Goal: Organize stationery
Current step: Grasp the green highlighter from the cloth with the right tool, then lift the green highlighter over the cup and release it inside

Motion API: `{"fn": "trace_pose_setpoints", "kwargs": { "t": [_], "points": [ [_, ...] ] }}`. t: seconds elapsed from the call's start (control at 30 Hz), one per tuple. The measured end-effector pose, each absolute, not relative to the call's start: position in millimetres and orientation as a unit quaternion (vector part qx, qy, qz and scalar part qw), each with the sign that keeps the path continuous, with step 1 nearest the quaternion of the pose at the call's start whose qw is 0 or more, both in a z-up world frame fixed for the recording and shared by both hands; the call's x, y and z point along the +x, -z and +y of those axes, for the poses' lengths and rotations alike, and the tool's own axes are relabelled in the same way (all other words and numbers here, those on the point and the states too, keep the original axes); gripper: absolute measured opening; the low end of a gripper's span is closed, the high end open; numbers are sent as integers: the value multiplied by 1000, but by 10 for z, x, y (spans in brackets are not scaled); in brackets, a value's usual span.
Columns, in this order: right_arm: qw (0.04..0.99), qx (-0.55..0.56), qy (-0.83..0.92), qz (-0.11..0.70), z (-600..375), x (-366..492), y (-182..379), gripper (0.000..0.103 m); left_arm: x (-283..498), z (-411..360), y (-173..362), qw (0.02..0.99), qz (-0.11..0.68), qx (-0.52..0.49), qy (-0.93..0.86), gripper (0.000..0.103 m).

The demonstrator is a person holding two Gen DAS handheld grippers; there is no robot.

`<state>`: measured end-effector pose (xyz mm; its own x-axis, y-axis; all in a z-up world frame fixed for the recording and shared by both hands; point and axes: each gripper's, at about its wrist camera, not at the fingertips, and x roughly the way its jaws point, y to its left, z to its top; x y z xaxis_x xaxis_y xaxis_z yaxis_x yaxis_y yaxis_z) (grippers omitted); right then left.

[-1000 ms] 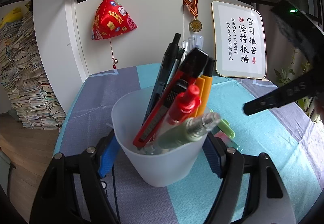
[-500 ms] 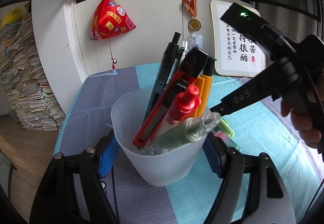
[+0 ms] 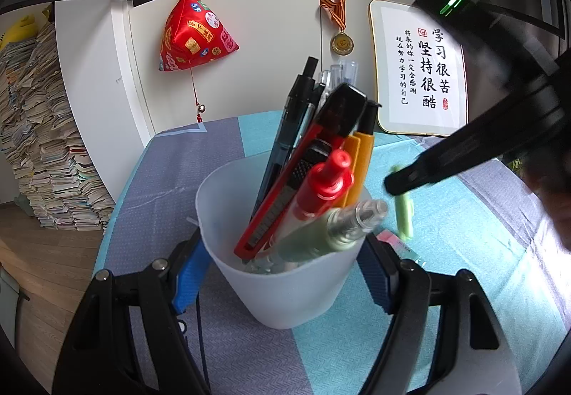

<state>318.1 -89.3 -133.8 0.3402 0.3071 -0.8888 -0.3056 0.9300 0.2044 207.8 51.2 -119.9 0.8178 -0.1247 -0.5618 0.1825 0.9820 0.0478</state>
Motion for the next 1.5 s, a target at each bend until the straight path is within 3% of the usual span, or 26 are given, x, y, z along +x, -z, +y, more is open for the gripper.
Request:
{"fn": "trace_pose_setpoints", "kwargs": {
  "t": [0.57, 1.5],
  "points": [
    [873, -11, -292, 389, -819, 2379, -164, 14, 2083, 510, 1202, 952, 291, 49, 81, 74],
    [844, -18, -328, 424, -449, 2438, 325, 14, 2093, 504, 1208, 952, 291, 48, 81, 74]
  ]
}}
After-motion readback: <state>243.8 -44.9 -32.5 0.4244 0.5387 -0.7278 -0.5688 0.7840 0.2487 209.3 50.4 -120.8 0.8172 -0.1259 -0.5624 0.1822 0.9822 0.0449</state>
